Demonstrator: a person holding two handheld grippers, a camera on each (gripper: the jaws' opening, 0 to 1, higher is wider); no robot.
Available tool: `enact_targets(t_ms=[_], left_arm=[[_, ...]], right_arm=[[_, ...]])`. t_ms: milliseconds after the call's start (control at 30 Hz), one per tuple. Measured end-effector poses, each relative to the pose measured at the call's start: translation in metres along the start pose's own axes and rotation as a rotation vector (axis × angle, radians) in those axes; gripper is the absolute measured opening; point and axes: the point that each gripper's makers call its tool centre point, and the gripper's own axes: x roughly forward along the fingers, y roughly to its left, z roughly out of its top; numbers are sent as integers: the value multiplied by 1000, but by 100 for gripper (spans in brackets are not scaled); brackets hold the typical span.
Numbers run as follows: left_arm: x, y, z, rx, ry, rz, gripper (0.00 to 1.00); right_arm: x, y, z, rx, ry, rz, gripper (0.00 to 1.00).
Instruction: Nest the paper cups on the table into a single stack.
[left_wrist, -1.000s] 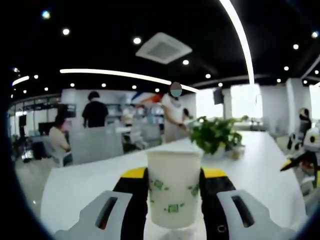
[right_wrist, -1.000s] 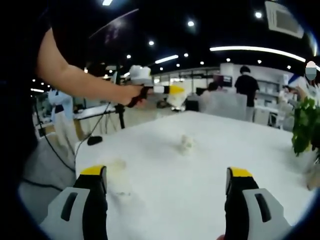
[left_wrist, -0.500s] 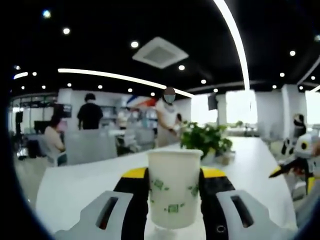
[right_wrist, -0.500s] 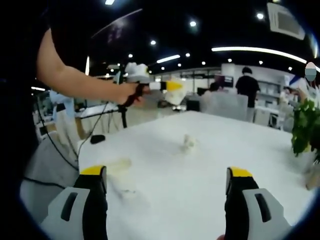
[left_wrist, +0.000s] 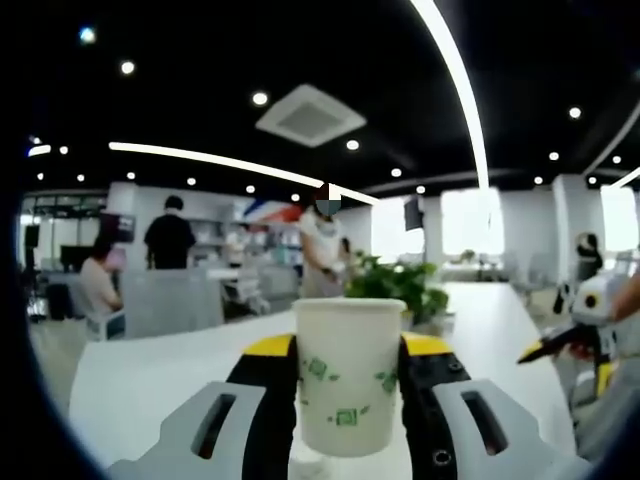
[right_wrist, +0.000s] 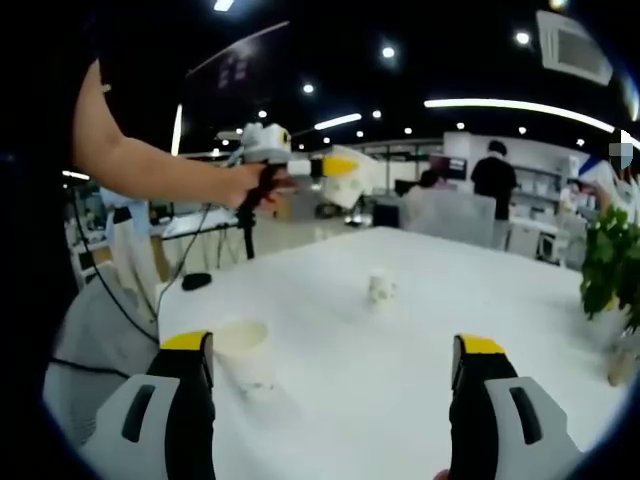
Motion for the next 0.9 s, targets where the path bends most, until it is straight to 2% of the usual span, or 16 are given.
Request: enact_targets(t_ms=[233, 300, 533, 900], left_arm=[[-14, -18, -6, -11, -2, -11, 38], [-18, -18, -10, -3, 0, 14, 38], [-26, -28, -17, -28, -3, 6, 38], [-34, -56, -18, -49, -22, -3, 37]], right_arm=[[-1, 5, 1, -3, -3, 4, 97], [-2, 6, 1, -5, -3, 5, 97], [-4, 10, 5, -14, -7, 11, 97], [-7, 12, 8, -23, -18, 16, 97]])
